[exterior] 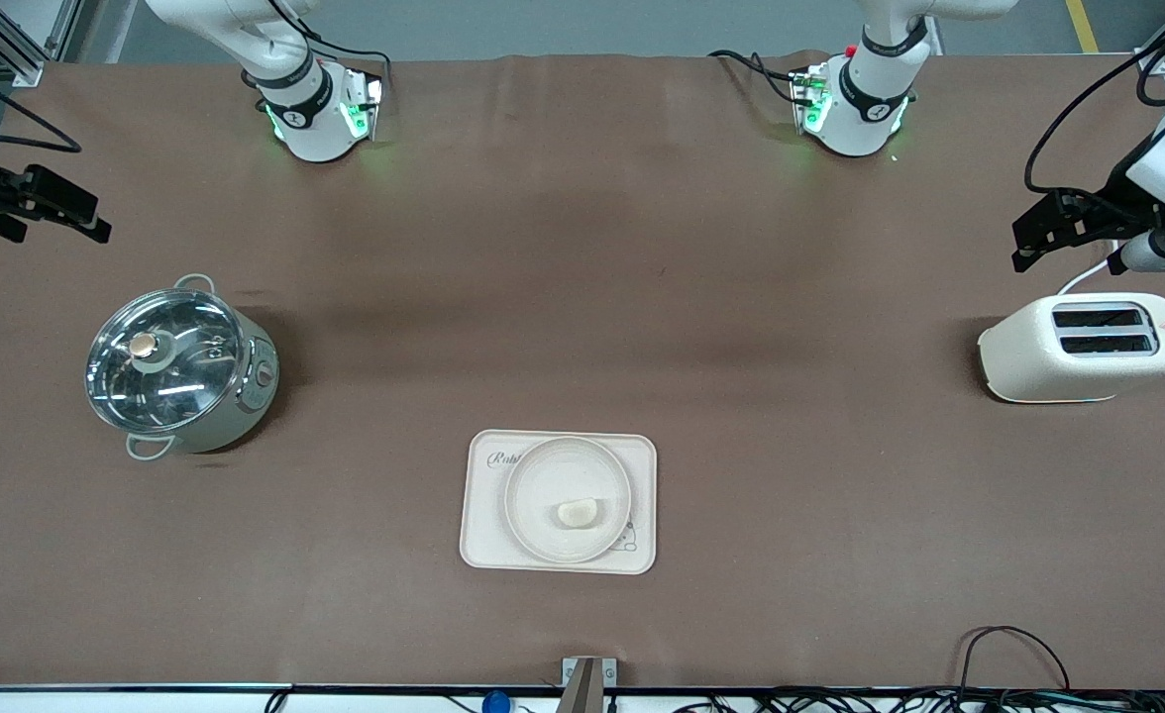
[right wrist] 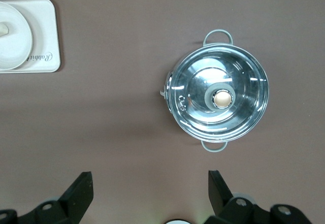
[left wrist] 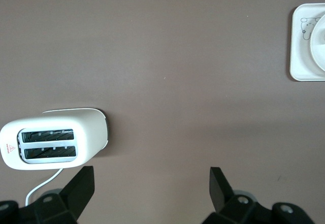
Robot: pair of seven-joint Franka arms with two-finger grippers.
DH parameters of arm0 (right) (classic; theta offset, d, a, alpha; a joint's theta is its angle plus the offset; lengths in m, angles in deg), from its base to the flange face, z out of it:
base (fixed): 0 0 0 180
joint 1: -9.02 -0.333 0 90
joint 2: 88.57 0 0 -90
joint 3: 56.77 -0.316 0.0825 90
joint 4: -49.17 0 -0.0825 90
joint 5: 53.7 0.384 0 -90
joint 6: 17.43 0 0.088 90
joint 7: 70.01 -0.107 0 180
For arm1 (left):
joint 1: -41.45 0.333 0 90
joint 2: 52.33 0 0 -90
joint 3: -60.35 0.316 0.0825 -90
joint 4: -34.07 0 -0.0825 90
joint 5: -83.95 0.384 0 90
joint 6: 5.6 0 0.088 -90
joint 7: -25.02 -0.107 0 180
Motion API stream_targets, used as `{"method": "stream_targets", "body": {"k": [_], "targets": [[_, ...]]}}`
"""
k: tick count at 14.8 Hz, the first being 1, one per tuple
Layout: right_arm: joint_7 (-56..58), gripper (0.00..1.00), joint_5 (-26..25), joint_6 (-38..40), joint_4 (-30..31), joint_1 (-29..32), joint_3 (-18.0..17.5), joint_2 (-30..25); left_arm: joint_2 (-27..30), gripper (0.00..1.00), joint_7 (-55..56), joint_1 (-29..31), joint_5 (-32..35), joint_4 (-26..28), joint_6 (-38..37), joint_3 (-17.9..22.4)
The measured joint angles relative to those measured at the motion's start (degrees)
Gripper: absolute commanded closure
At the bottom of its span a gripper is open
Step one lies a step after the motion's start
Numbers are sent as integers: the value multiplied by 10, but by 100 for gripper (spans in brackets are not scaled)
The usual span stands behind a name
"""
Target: Place bun in plate and plate on tray
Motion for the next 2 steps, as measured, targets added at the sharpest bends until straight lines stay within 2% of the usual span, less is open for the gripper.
{"method": "stream_targets", "body": {"k": [2], "targets": [[0,0,-1,-3,10,4,-7,-9,0,0,0,0,0,-2,0,0]]}}
